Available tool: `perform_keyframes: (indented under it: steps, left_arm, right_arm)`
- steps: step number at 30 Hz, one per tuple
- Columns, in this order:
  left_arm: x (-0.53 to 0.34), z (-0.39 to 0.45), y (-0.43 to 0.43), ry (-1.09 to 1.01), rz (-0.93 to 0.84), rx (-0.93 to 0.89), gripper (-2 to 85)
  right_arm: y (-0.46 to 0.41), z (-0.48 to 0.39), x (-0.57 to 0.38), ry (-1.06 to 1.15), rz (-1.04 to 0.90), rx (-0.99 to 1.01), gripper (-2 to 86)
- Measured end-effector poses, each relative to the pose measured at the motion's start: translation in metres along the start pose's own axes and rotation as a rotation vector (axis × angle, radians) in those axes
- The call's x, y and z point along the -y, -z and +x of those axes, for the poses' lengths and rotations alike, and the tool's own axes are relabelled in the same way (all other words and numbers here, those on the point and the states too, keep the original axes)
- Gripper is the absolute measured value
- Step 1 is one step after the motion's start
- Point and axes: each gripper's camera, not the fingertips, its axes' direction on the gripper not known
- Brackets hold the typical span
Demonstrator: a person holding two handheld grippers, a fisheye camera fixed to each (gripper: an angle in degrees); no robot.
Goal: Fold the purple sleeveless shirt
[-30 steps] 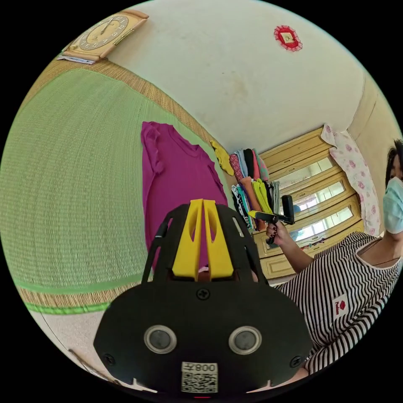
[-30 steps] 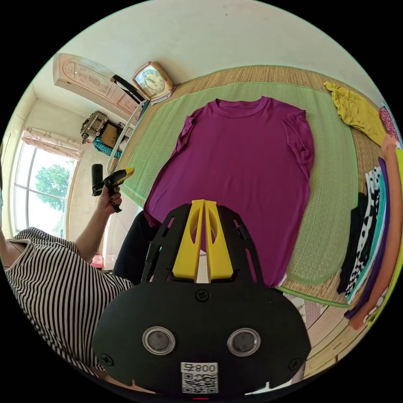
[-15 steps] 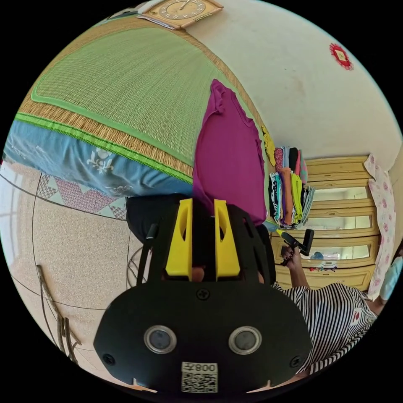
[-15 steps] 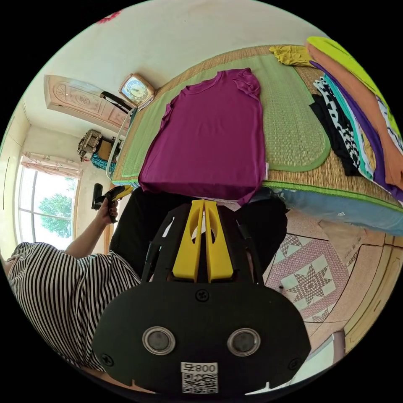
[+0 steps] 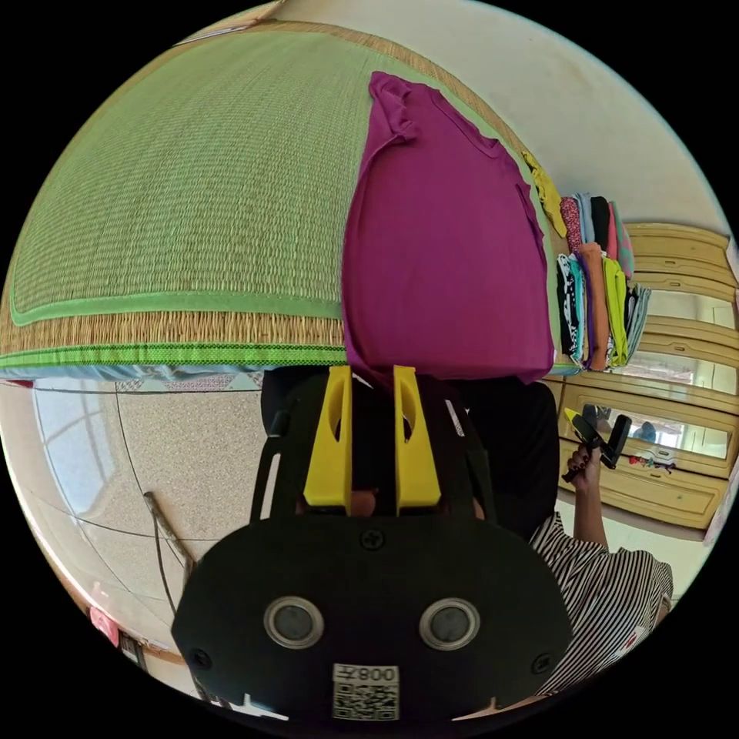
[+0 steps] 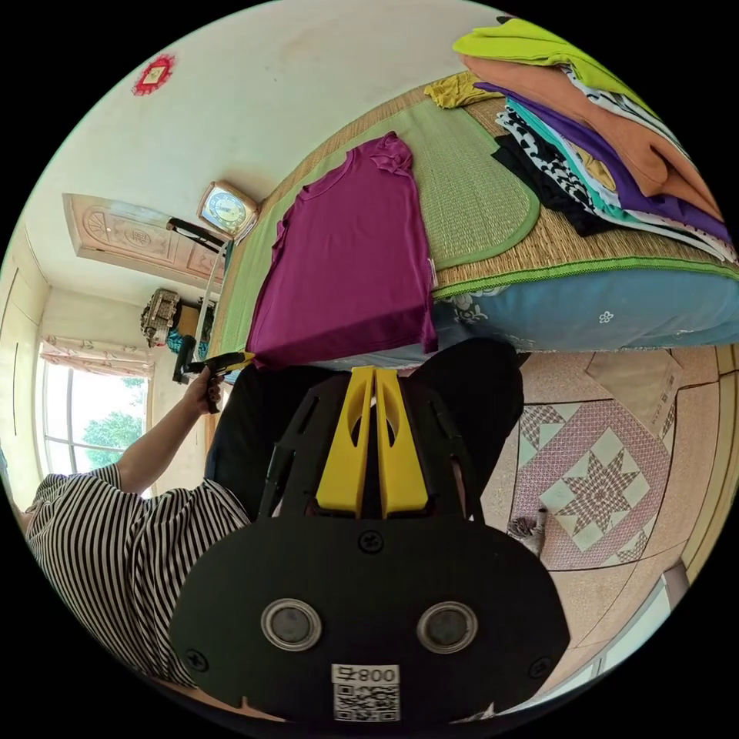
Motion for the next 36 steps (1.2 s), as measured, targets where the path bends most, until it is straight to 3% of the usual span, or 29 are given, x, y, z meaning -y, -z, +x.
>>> perform_keyframes:
  steps: [8,17,27,36]
  left_arm:
    - [-0.006,0.012,-0.013,0.007,-0.041,0.057,3.9]
    - [-0.011,0.03,-0.026,-0.062,-0.101,0.074,7.1]
    - [-0.018,0.038,-0.039,-0.061,-0.152,0.169,4.1]
    - [-0.038,0.021,-0.032,-0.021,-0.115,0.08,2.0]
  right_arm:
    - [-0.017,0.011,0.018,-0.045,-0.022,-0.163,5.1]
    - [-0.067,0.02,0.073,-0.003,-0.193,-0.211,8.1]
    - [-0.109,0.034,0.114,0.019,-0.325,-0.313,6.6]
    - [-0.107,0.054,0.117,0.053,-0.338,-0.243,3.0]
